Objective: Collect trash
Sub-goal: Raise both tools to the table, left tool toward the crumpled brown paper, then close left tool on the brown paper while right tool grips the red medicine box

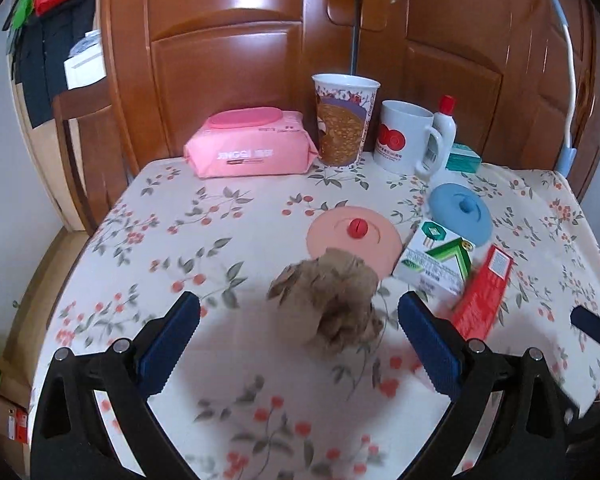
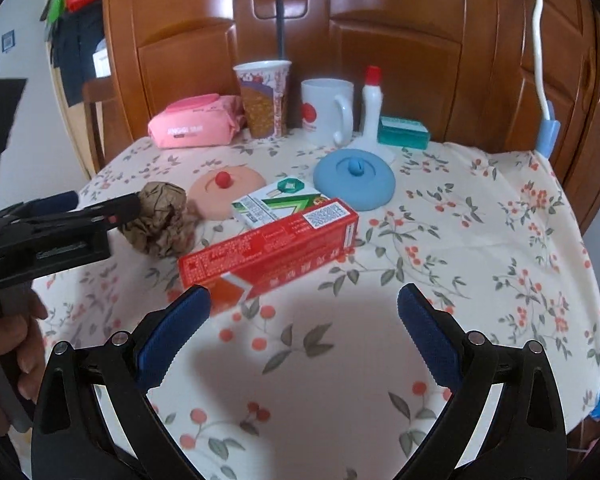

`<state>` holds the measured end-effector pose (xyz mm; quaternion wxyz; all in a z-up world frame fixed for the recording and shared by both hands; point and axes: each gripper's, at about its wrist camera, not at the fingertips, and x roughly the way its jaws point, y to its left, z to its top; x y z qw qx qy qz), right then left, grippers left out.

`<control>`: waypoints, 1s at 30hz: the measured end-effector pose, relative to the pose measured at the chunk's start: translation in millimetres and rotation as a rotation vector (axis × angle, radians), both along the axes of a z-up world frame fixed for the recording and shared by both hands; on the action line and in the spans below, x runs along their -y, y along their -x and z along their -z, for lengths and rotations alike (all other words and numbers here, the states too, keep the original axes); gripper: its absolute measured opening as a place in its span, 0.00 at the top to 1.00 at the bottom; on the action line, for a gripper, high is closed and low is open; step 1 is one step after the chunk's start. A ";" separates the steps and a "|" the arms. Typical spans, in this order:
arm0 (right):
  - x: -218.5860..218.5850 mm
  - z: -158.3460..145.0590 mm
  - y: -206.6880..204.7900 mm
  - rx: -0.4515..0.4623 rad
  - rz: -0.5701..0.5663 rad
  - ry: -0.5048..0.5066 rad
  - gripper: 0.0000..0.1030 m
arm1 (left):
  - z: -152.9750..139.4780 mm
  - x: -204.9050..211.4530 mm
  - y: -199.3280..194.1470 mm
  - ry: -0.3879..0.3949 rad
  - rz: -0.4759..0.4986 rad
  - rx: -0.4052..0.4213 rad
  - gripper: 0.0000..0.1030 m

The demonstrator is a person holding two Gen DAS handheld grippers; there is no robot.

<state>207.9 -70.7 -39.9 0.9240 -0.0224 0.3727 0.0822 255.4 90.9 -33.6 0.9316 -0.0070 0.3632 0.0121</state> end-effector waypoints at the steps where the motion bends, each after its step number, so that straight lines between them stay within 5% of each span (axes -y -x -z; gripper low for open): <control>1: -0.9 2.1 -1.9 -0.003 -0.002 0.003 0.06 | 3.0 1.6 -5.7 0.000 0.004 -0.007 0.05; 4: -3.3 6.4 -7.3 -0.013 -0.004 0.009 0.06 | 18.6 5.0 -24.2 -0.024 0.010 -0.050 0.08; 6: -3.0 8.8 -11.3 -0.021 -0.002 0.007 0.06 | 33.7 3.2 -35.0 -0.035 0.016 -0.091 0.28; 10: -2.9 8.6 -18.4 -0.029 0.007 -0.003 0.06 | 36.7 -3.0 -32.7 -0.020 0.012 -0.074 0.36; 21: -37.3 14.8 -73.3 -0.084 0.097 0.056 0.06 | 36.6 -15.6 -16.7 -0.016 0.027 -0.060 0.36; 30: -26.4 29.1 -62.9 -0.111 0.070 0.117 0.06 | 36.2 -18.1 -14.5 -0.015 0.033 -0.063 0.36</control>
